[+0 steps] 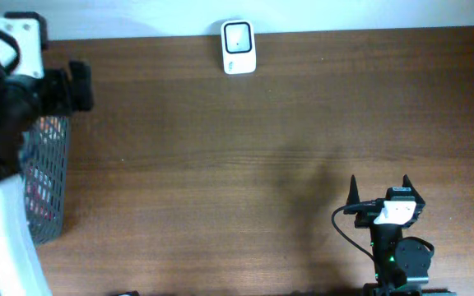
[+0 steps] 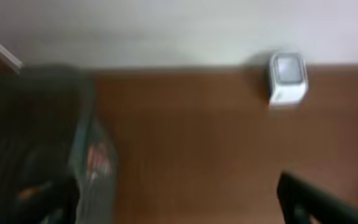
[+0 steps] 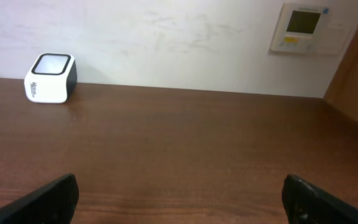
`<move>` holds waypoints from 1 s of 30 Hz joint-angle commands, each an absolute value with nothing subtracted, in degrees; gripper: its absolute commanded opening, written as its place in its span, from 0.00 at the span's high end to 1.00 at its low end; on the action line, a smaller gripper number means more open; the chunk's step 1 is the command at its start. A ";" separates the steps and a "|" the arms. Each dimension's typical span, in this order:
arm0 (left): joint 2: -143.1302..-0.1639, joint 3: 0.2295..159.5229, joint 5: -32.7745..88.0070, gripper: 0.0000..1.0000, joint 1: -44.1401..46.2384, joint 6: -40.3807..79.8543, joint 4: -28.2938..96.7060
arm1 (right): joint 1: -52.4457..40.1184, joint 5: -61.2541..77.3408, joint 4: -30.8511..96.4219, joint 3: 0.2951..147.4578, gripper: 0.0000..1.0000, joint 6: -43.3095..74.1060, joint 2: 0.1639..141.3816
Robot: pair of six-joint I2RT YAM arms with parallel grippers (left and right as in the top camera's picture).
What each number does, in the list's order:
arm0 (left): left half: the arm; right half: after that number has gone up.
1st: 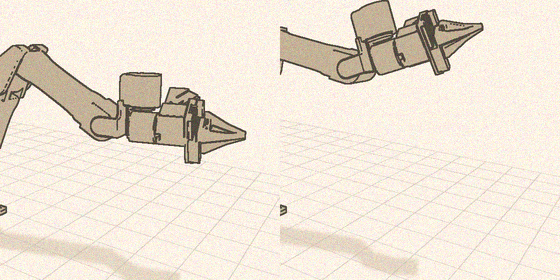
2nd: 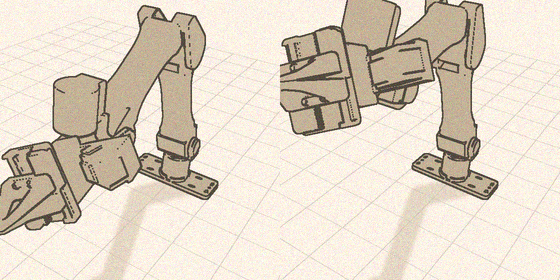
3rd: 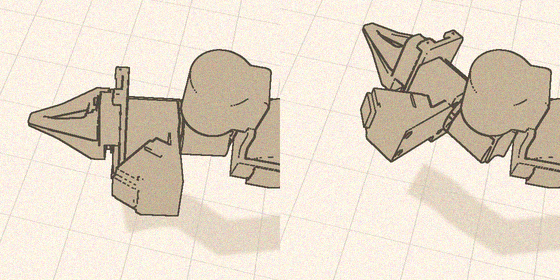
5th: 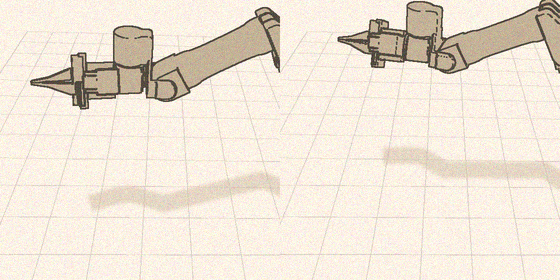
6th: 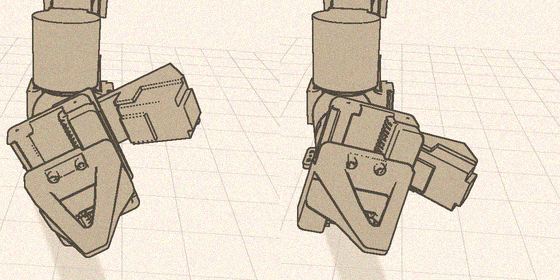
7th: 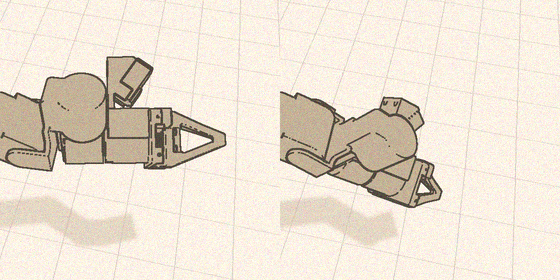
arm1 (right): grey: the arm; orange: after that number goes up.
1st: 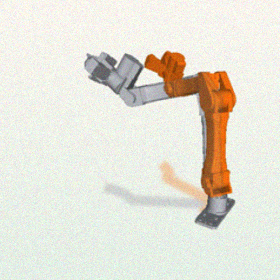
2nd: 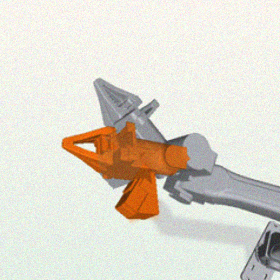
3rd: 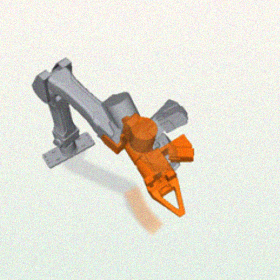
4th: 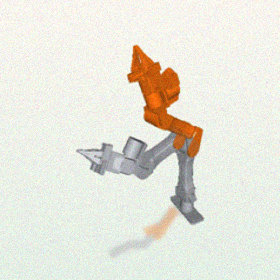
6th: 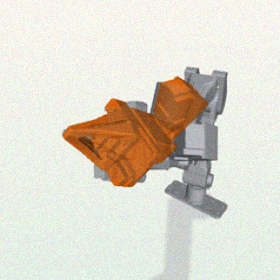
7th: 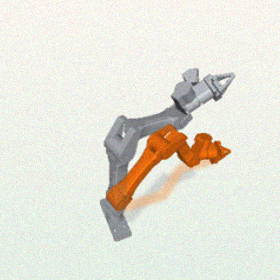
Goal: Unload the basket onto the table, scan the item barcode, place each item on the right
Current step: 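Reach the left gripper into the basket and grasp the purple-red tissue pack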
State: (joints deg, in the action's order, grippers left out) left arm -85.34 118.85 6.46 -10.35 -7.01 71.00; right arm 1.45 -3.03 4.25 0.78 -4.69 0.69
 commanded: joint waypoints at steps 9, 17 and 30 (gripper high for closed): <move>-92.05 123.94 -2.83 0.01 -43.29 17.08 74.61 | 1.13 -3.68 4.32 0.32 0.01 -4.69 0.36; -111.18 121.69 -2.33 0.01 -43.31 10.17 86.00 | 1.13 -3.68 4.32 0.32 0.01 -4.69 0.36; -118.19 107.83 6.63 0.14 -42.65 -2.94 83.96 | 1.13 -3.68 4.32 0.32 0.01 -4.69 0.36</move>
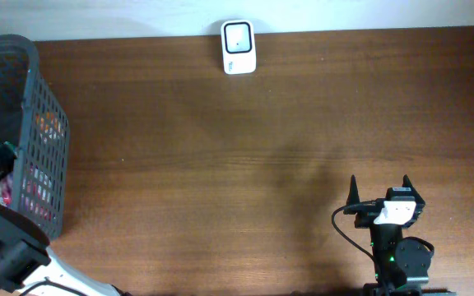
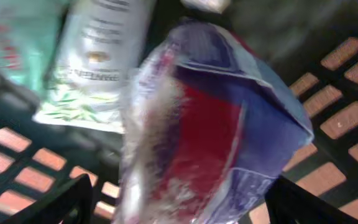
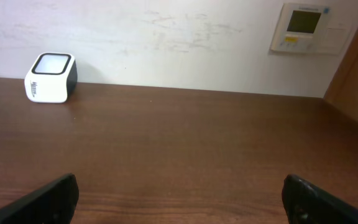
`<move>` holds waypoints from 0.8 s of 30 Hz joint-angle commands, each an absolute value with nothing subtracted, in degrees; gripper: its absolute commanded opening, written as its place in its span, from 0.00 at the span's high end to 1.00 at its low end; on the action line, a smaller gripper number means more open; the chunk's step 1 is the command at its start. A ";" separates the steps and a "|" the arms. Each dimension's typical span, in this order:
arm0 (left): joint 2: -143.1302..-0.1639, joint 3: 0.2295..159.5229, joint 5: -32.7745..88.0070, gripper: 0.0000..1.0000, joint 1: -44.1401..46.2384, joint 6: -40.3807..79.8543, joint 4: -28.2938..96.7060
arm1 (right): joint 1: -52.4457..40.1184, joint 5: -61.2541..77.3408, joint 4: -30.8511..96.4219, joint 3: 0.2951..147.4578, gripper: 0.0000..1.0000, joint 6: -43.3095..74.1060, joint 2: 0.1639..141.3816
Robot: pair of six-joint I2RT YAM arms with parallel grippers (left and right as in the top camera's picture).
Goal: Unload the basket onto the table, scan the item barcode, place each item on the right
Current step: 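Reach the left gripper into the basket and grasp the purple-red tissue pack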
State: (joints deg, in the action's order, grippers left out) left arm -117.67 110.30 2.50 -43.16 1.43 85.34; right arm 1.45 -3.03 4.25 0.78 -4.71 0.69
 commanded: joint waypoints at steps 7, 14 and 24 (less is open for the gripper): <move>-118.19 105.41 6.00 0.34 -42.65 -3.07 83.35 | 1.13 -3.68 4.32 0.32 0.01 -4.71 0.36; -118.17 104.36 6.02 0.87 -42.68 -2.59 84.12 | 1.13 -3.68 4.32 0.32 0.01 -4.69 0.36; -115.59 162.10 6.72 0.93 -42.65 9.76 96.71 | 1.13 -3.68 4.32 0.32 0.01 -4.69 0.36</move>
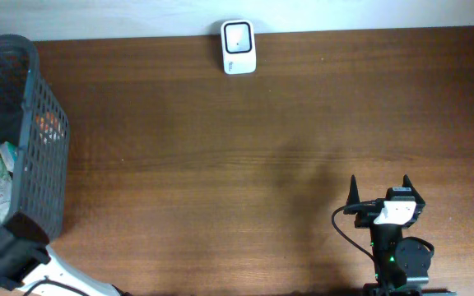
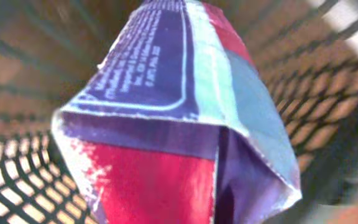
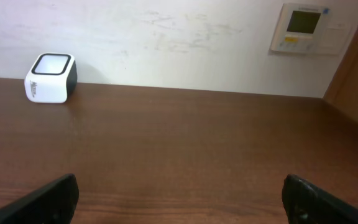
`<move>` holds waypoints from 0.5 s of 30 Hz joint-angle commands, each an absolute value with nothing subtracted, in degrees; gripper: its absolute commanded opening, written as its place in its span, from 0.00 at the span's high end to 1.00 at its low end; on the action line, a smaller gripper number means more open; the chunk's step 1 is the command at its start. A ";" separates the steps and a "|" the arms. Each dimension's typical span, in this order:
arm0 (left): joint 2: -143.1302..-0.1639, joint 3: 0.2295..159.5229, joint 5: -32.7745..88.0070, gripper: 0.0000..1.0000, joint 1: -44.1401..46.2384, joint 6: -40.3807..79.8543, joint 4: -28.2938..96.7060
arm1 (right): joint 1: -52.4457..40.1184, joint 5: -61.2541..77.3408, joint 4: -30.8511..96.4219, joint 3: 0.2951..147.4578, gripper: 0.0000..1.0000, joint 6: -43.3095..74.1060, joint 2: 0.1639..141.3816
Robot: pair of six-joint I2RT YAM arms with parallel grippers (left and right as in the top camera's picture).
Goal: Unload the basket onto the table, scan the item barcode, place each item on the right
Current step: 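Reach the left gripper into the basket and grasp the purple-red tissue pack, then carry the tissue pack to the table center and release it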
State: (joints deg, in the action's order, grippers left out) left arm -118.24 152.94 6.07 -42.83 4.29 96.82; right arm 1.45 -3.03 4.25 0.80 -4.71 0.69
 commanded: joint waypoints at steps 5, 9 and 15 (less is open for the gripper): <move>-109.84 177.80 29.36 0.92 -42.54 10.74 96.49 | 1.13 -3.68 4.32 0.32 0.01 -4.69 0.36; -109.82 178.01 40.10 0.91 -29.82 10.68 96.55 | 1.13 -3.68 4.32 0.32 0.01 -4.69 0.36; -109.93 165.82 10.39 0.91 0.91 10.72 95.02 | 1.13 -3.68 4.32 0.32 0.01 -4.69 0.36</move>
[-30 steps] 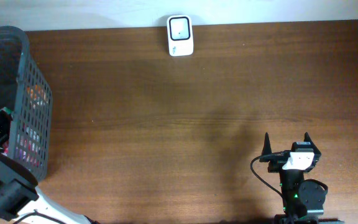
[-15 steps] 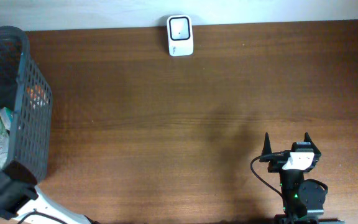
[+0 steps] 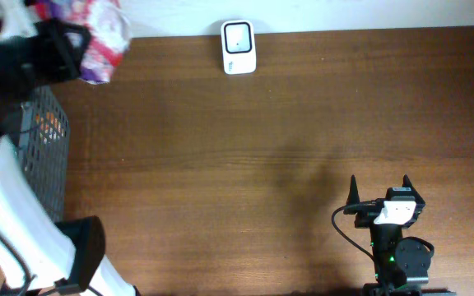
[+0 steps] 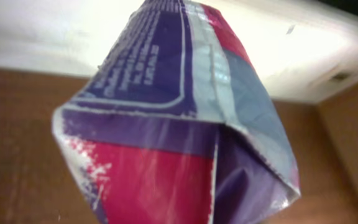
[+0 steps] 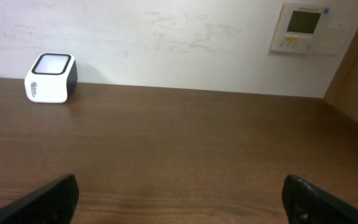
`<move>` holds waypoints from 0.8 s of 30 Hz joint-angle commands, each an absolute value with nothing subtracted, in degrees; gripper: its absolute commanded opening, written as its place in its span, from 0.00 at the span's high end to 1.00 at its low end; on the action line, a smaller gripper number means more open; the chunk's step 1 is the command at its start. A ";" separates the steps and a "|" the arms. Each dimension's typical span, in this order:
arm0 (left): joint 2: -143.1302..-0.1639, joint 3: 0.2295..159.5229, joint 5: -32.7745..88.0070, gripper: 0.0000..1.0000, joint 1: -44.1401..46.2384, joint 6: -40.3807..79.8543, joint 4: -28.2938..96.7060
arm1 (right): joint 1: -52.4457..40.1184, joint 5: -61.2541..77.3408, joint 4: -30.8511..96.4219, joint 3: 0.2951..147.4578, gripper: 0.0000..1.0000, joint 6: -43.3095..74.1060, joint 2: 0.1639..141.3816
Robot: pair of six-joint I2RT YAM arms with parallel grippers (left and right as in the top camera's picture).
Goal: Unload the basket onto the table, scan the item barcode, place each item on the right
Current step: 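Carry the tissue pack to the table center and release it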
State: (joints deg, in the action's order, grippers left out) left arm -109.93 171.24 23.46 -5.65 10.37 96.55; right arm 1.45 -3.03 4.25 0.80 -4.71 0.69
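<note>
A snack packet (image 3: 104, 34) in red, purple and white hangs above the table's far left corner, with my left gripper (image 3: 79, 45) shut on it. In the left wrist view the packet (image 4: 179, 124) fills the frame and hides the fingers. No barcode shows on it. The white barcode scanner (image 3: 239, 47) stands at the table's far edge, to the right of the packet, and it shows again at far left as the scanner (image 5: 50, 78). My right gripper (image 3: 379, 187) rests open and empty near the front right, its fingertips (image 5: 48, 198) spread wide.
A dark mesh basket (image 3: 46, 160) with several more packets stands at the left edge under my left arm. A white wall runs behind the table, with a control panel (image 5: 303, 28) mounted on it.
My left gripper has moved with the packet from inside the basket to a spot above the table's far left corner. The right arm has not moved.
My left gripper was first open over the basket's rim, with the scanner in its view. Then it was down in the basket with its fingers on either side of the packet. Then it held the packet inside the basket, and now holds it outside.
</note>
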 commanded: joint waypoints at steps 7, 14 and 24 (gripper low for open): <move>-109.93 120.73 -9.23 0.91 15.46 25.30 70.89 | 1.13 -3.68 4.32 0.32 0.01 -4.71 0.36; -109.95 95.66 -10.39 0.87 22.76 35.38 56.55 | 1.13 -3.68 4.32 0.32 0.01 -4.69 0.36; -114.96 95.79 -10.52 0.46 31.48 35.29 53.80 | 1.13 -3.68 4.32 0.32 0.01 -4.71 0.36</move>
